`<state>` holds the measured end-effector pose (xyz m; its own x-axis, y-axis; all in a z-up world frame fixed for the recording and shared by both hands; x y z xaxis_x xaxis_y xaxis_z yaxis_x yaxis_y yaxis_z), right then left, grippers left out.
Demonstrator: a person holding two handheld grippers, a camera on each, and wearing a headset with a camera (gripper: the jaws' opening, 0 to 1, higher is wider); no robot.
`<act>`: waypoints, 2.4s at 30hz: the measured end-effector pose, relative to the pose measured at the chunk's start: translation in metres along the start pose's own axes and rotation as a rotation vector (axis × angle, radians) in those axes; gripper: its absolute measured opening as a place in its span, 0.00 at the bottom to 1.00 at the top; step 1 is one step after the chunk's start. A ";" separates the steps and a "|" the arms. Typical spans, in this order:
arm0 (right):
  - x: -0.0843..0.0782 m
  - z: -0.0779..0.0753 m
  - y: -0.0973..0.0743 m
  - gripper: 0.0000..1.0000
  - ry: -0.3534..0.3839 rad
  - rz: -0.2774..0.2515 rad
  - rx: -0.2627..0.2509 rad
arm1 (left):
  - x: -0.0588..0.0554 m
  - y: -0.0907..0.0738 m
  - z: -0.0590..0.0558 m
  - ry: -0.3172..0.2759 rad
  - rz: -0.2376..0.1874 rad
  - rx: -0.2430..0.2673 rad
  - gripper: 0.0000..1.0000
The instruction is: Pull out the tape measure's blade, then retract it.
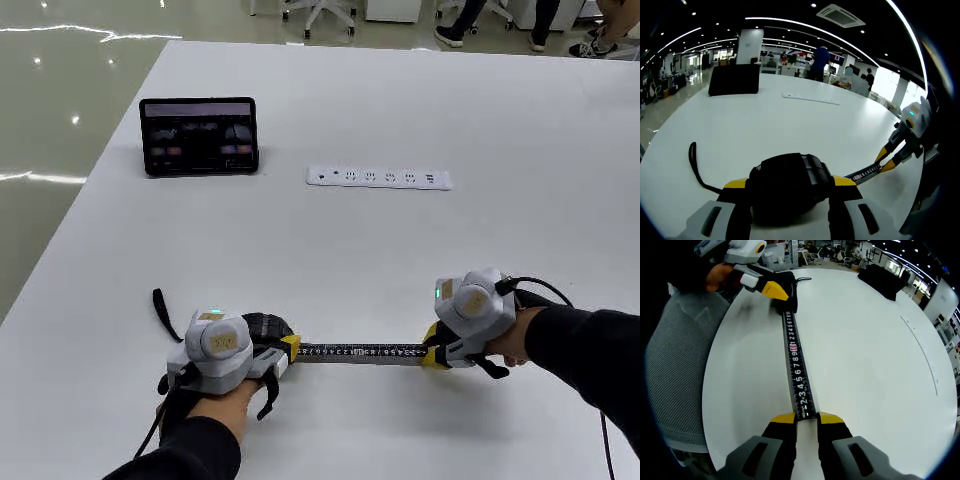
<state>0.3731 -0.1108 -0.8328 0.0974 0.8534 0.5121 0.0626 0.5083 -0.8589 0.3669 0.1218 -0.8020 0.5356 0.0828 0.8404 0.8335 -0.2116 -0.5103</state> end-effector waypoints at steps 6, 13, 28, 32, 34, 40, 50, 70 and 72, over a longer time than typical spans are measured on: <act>0.004 0.000 0.002 0.11 0.005 -0.006 -0.002 | 0.000 0.000 0.000 -0.002 0.003 -0.002 0.58; 0.009 0.000 0.005 0.11 0.015 -0.009 -0.007 | 0.000 0.000 0.000 -0.003 0.001 -0.002 0.58; 0.019 0.002 0.011 0.11 0.013 -0.011 -0.007 | 0.000 0.001 0.001 -0.006 -0.001 -0.004 0.58; 0.022 0.003 0.012 0.11 0.009 -0.012 -0.003 | 0.000 0.001 0.001 -0.005 -0.002 -0.005 0.58; 0.023 0.004 0.012 0.11 0.006 -0.013 -0.002 | 0.000 0.001 0.001 -0.005 -0.002 -0.005 0.58; 0.026 0.005 0.013 0.11 0.006 -0.012 0.001 | 0.000 0.000 0.000 -0.005 -0.001 -0.006 0.58; 0.031 0.006 0.016 0.11 0.002 -0.021 0.001 | 0.000 0.000 0.000 -0.003 0.000 -0.007 0.58; 0.043 0.007 0.025 0.10 -0.034 -0.061 0.022 | -0.001 -0.001 -0.001 -0.007 0.002 -0.014 0.58; 0.044 0.007 0.026 0.10 -0.038 -0.062 0.021 | -0.001 -0.001 -0.001 -0.007 0.002 -0.013 0.58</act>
<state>0.3725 -0.0591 -0.8323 0.0561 0.8238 0.5641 0.0461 0.5623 -0.8256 0.3658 0.1208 -0.8018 0.5386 0.0894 0.8378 0.8304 -0.2247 -0.5099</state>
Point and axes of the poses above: the centre of the closed fingertips' face, and the gripper's own axes: y roughly forward along the fingers, z roughly to its left, x roughly out of its top, the point moved 1 cm from there along -y, roughly backward along the fingers, and after that the axes turned 5 degrees about -z, right-handed, at the moved point
